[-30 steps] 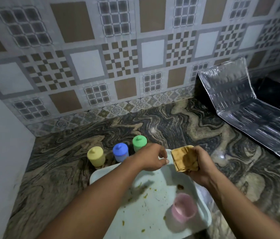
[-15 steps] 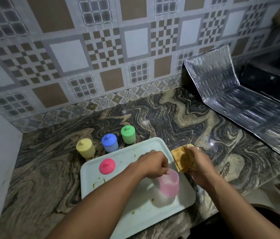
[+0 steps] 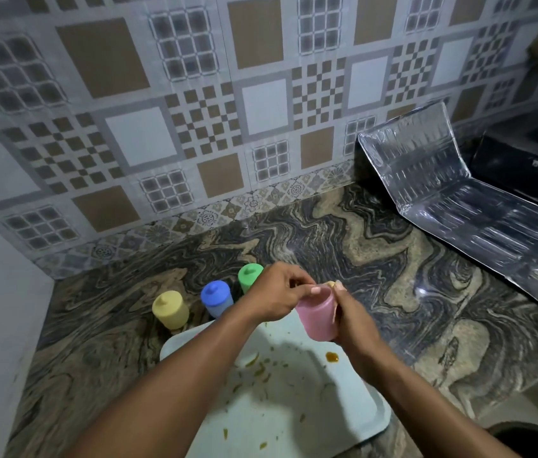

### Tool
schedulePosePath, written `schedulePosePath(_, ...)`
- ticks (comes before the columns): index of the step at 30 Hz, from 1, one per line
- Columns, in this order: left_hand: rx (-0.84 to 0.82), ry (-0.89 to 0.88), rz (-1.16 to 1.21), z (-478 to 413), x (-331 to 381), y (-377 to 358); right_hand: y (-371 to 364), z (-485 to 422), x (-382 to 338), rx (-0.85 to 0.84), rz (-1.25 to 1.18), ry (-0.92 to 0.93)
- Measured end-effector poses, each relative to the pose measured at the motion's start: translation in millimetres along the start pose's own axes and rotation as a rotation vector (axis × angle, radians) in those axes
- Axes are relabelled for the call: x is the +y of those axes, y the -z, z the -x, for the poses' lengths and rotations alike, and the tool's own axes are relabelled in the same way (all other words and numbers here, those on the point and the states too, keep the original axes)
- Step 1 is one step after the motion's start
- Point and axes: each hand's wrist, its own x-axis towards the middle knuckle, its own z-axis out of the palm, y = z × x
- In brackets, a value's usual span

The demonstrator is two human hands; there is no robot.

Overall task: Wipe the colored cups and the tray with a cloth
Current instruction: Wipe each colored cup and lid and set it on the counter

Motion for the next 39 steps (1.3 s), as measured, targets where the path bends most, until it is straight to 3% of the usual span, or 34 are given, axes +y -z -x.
schedulePosePath(2,-0.024,-0.022,0.017,-1.4,5.4,5.9,3.0,-2.9,-8.9,-0.094,-0.251,-0.242)
schedulePosePath(4,-0.043,-0.016,0.041,-2.2,12.0,10.7,0.1,-1.4,-14.7,-0.172,-0.411,-0.352)
schedulePosePath(8,0.071,-0.029,0.065,-4.5,23.4,24.8,-16.0,-13.0,-19.1,-0.101,-0.4,-0.273)
schedulePosePath(12,-0.014,-0.071,-0.036,-3.8,28.5,35.0,-23.2,-31.7,-26.3,0.083,-0.289,-0.146)
schedulePosePath(20,-0.162,-0.039,0.21,-2.8,20.3,67.8,-35.9,-36.2,-34.2,-0.212,-0.604,-0.424)
schedulePosePath(26,-0.083,-0.024,0.152,-1.9,29.0,70.7,-48.5,-45.2,-39.1,-0.062,-0.383,-0.142)
schedulePosePath(30,-0.172,-0.067,0.36,0.1,24.1,75.9,-48.5,-35.2,-49.7,-0.255,-0.573,-0.346)
schedulePosePath(32,-0.178,-0.045,0.411,1.9,23.8,76.8,-49.8,-31.1,-50.4,-0.278,-0.578,-0.349)
schedulePosePath(37,-0.088,-0.021,0.284,-2.5,36.1,73.6,-56.2,-35.0,-51.5,0.011,-0.268,0.01)
schedulePosePath(39,-0.103,-0.08,0.256,-2.3,35.4,75.7,-55.1,-37.4,-49.6,0.009,-0.265,-0.023)
